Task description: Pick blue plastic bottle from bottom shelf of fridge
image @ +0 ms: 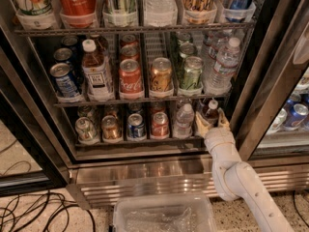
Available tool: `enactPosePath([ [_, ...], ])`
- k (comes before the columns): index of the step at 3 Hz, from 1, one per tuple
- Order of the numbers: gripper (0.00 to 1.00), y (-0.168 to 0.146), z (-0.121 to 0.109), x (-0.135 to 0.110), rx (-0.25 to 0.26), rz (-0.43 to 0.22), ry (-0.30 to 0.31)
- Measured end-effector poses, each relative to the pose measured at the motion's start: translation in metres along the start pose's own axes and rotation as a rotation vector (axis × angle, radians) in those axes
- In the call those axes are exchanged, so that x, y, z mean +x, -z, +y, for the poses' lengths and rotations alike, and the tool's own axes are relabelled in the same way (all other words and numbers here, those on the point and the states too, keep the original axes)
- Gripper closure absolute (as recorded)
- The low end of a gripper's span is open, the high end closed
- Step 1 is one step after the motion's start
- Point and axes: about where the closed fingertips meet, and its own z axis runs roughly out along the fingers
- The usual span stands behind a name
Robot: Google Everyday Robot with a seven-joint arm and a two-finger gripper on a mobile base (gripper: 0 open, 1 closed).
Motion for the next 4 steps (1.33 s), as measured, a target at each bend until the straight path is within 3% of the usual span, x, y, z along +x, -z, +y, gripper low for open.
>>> enactPosePath([
  [2, 0.38, -0.0039, -0.0043, 0.0073, 0.002, 0.035, 0.004],
  [3, 0.52, -0.0033, -0.0053, 0.0113, 0.011, 0.051, 0.003],
  [4, 0.73, -0.0033, -0.0053, 0.0113, 0.011, 0.051, 0.003],
])
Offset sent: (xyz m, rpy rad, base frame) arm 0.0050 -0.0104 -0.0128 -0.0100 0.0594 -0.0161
